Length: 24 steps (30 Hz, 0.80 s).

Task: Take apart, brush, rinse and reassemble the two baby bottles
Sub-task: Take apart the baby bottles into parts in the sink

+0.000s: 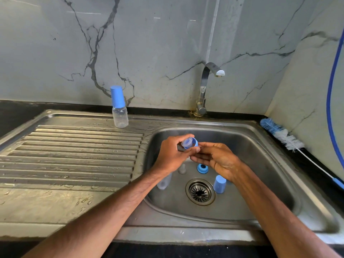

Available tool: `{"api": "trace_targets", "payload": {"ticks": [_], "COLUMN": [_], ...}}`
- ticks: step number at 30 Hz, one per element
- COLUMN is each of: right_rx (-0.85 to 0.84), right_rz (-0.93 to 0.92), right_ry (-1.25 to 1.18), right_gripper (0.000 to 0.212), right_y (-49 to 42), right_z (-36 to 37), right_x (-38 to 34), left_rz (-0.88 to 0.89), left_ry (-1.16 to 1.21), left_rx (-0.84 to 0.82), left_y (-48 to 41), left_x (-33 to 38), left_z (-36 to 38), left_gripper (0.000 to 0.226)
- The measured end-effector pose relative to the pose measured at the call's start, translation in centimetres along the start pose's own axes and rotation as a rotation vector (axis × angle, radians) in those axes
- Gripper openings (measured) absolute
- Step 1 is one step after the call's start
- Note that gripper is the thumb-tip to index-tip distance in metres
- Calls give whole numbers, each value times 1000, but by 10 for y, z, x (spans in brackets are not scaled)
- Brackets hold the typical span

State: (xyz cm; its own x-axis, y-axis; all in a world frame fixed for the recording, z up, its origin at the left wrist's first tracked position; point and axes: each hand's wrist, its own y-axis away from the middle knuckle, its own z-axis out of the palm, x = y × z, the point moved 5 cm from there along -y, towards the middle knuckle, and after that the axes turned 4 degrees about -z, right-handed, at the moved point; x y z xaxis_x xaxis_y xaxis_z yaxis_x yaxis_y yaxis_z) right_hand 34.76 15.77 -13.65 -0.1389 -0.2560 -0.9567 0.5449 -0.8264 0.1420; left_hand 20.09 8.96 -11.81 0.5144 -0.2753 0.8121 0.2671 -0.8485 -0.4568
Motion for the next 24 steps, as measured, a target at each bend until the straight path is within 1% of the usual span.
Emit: {"api": "trace_targets", "payload": {"ticks": [3, 5, 6, 8, 10, 12, 15, 20, 24], "right_rx": [-37, -77, -73, -8, 45, 37, 77, 241, 221], "right_rz": [74, 56, 35, 9, -9, -12, 17, 42, 114], "right_ry": [-79, -40, -15, 1, -8, -14, -29, -51, -90], "right_gripper": [28, 31, 29, 24, 24, 25, 24, 26, 36], "right_y": [0, 0, 0, -1, -1, 0, 0, -4, -2], "right_z": [1, 3, 3, 0, -5, -8, -10, -23, -29], "right_x": [1, 0, 0, -1, -3, -5, -3, -2, -1], "left_rz": [51, 92, 113, 111, 96, 95, 62, -65, -118], "left_ry": [-74, -94, -101, -110, -132, -156, -136, -18, 38], "left_rx": [19, 23, 18, -8, -37, -52, -37, -19, -3], "left_y": [0, 0, 0, 0, 0, -1, -2, 1, 0], "left_x": [2, 4, 5, 7, 9, 11, 13, 7, 2], "left_z": [-2, -4, -4, -3, -2, -3, -4, -3, -5], "left_gripper": [40, 32, 31, 38, 50, 49, 36, 30, 30]}}
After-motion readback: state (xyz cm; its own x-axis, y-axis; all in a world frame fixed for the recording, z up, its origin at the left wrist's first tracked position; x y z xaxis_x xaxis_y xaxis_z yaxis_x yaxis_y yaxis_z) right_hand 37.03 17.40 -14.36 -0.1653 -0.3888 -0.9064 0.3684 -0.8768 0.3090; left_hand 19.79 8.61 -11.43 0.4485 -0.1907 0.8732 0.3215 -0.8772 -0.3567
